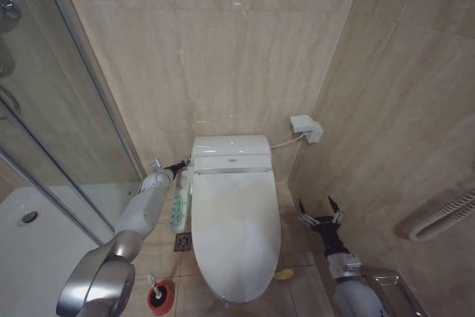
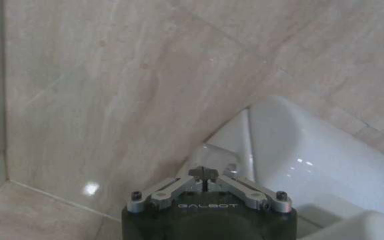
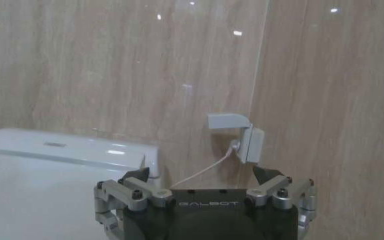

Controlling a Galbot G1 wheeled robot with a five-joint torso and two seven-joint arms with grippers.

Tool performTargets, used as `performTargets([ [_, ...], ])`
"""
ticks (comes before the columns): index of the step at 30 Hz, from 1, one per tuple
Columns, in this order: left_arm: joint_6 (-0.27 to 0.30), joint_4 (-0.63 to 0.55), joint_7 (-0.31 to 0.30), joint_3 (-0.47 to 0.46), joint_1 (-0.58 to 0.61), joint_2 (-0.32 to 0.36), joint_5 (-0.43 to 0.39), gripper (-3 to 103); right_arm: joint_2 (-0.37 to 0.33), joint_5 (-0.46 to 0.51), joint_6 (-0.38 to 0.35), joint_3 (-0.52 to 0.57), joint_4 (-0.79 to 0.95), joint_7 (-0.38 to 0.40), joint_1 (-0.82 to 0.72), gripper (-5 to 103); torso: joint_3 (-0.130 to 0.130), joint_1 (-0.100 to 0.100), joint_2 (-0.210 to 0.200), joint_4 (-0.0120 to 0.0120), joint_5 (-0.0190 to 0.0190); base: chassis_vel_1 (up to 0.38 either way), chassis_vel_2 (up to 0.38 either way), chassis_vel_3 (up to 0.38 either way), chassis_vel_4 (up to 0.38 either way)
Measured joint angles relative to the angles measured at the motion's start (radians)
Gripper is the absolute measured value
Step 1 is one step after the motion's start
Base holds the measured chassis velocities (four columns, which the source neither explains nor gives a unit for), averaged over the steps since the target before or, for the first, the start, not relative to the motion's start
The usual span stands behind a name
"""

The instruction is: Open the toilet lid, clean the toilet bowl with a toilet brush, close the toilet lid, and flush.

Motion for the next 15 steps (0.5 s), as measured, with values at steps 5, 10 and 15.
performTargets([
  [5,0.0,0.04,0.011,-0.024,-0.013,-0.004,0.02,0,0.0,0.0,0.0,0.0,0.0,0.0,0.0,100,0.0,0.0,0.0,0.0003,-0.0001,0.0,0.0,0.0,0.0],
  [10,0.0,0.056,0.019,-0.038,-0.021,-0.013,0.041,0,0.0,0.0,0.0,0.0,0.0,0.0,0.0,100,0.0,0.0,0.0,0.0003,0.0001,0.0,0.0,0.0,0.0],
  [15,-0.005,0.021,0.018,-0.007,-0.01,-0.006,0.068,0,0.0,0.0,0.0,0.0,0.0,0.0,0.0,100,0.0,0.0,0.0,0.0003,-0.0005,0.0,0.0,0.0,0.0],
])
